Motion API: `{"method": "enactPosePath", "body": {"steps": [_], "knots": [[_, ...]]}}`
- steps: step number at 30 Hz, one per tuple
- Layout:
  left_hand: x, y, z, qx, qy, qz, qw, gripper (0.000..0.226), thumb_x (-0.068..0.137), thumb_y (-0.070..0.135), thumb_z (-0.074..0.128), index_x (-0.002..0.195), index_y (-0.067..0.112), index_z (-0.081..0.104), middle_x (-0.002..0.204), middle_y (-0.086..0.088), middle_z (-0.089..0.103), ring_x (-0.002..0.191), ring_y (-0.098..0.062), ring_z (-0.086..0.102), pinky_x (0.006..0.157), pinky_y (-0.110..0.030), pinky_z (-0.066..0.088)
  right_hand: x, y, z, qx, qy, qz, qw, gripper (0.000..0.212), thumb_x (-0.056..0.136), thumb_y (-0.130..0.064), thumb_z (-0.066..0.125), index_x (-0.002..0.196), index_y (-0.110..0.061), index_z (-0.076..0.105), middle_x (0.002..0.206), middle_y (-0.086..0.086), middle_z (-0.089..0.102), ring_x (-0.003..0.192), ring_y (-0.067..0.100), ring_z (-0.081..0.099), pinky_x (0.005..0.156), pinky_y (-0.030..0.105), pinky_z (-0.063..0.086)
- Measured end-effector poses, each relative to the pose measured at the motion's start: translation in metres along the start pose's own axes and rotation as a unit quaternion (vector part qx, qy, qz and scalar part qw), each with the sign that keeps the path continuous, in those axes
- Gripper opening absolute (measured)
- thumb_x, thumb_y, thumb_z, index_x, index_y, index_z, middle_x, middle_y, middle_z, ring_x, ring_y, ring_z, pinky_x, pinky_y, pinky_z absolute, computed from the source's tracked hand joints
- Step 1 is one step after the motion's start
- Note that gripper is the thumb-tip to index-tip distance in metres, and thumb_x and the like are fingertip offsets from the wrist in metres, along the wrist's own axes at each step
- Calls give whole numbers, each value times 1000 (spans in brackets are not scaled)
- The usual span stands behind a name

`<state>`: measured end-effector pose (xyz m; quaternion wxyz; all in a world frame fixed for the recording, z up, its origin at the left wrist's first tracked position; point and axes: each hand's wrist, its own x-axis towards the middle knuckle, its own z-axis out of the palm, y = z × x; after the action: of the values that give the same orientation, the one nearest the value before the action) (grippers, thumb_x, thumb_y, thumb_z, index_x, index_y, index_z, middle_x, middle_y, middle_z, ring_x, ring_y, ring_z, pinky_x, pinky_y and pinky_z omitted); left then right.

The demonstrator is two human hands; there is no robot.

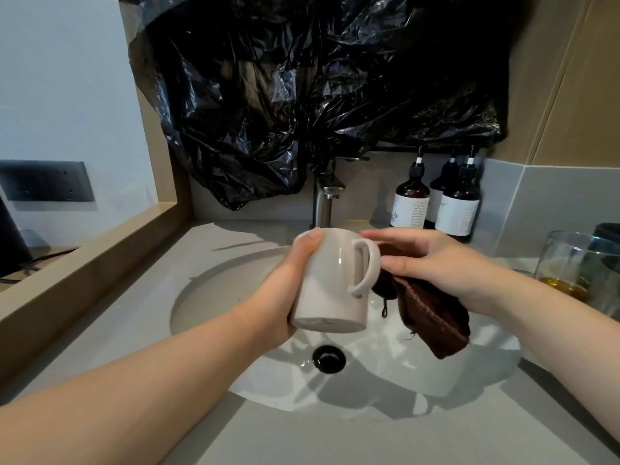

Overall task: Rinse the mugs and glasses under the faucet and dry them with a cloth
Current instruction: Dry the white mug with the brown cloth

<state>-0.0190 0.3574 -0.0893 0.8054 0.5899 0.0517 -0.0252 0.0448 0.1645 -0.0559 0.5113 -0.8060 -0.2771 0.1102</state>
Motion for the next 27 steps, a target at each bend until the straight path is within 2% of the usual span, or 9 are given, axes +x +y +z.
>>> {"method": "enactPosePath", "body": {"steps": [5, 11, 13, 15, 17, 19, 21, 24, 27], "knots": [[-1, -3, -2, 18, -59, -33, 998, 66, 64, 64, 52, 109, 18, 66, 88, -9, 74, 74, -22, 70, 69, -31, 55, -3, 1, 8, 44, -21, -15, 999, 12, 87, -7, 61, 96, -9, 69, 91, 14, 70, 82, 24, 66, 82, 39, 55], [5, -1, -9, 70, -67, -107, 989, 71, 63, 71, 50, 106, 18, 67, 88, -10, 74, 75, -24, 71, 73, -35, 55, -2, 0, 16, 40, 4, 7, 999, 8, 85, -4, 63, 79, -8, 67, 77, 9, 63, 68, 20, 63, 67, 31, 53], [12, -2, -14, 88, -70, -146, 983, 75, 70, 76, 45, 116, 19, 63, 100, -13, 73, 86, -29, 71, 76, -45, 55, -2, -3, 16, 17, 27, 21, 999, 11, 85, -5, 65, 75, -9, 67, 66, 7, 64, 59, 22, 63, 56, 28, 53], [15, -3, -16, 131, -52, -175, 974, 66, 86, 69, 40, 126, 18, 53, 111, -14, 67, 96, -33, 69, 83, -52, 53, 2, 0, 15, -48, 64, 31, 996, 12, 83, -9, 69, 71, -10, 69, 66, 7, 65, 59, 24, 63, 57, 31, 55], [17, -5, -16, 220, 15, -141, 965, 49, 97, 54, 39, 130, 18, 47, 107, -8, 65, 90, -26, 71, 81, -44, 55, 7, 5, 14, -119, 100, 49, 987, 11, 80, -15, 74, 69, -14, 71, 72, 8, 68, 67, 24, 63, 69, 35, 54], [18, -5, -14, 346, 84, -7, 934, 35, 97, 40, 48, 128, 26, 49, 104, 1, 64, 80, -14, 67, 73, -32, 53, 12, 10, 11, -175, 126, 74, 974, 9, 78, -21, 75, 70, -17, 72, 76, 6, 69, 74, 22, 62, 70, 30, 50], [18, -7, -15, 501, 92, 196, 838, 30, 94, 28, 53, 123, 32, 52, 111, 10, 59, 90, -9, 61, 77, -29, 51, 15, 12, 8, -212, 141, 88, 963, 10, 79, -23, 75, 72, -18, 71, 79, 3, 67, 76, 18, 59, 63, 25, 44], [14, -11, -8, 650, -20, 489, 582, 31, 84, 11, 50, 111, 15, 64, 110, -2, 62, 100, -24, 60, 77, -38, 54, 18, 14, 7, -258, 141, 96, 951, 14, 80, -26, 74, 68, -25, 64, 82, 1, 64, 81, 18, 57, 62, 24, 43], [16, -20, 2, 743, -142, 517, 399, 24, 69, 2, 59, 90, 11, 68, 94, -6, 65, 92, -30, 58, 70, -39, 51, 22, 17, 10, -290, 126, 99, 944, 12, 78, -28, 75, 70, -24, 66, 85, 3, 68, 86, 21, 61, 77, 31, 49]]}}
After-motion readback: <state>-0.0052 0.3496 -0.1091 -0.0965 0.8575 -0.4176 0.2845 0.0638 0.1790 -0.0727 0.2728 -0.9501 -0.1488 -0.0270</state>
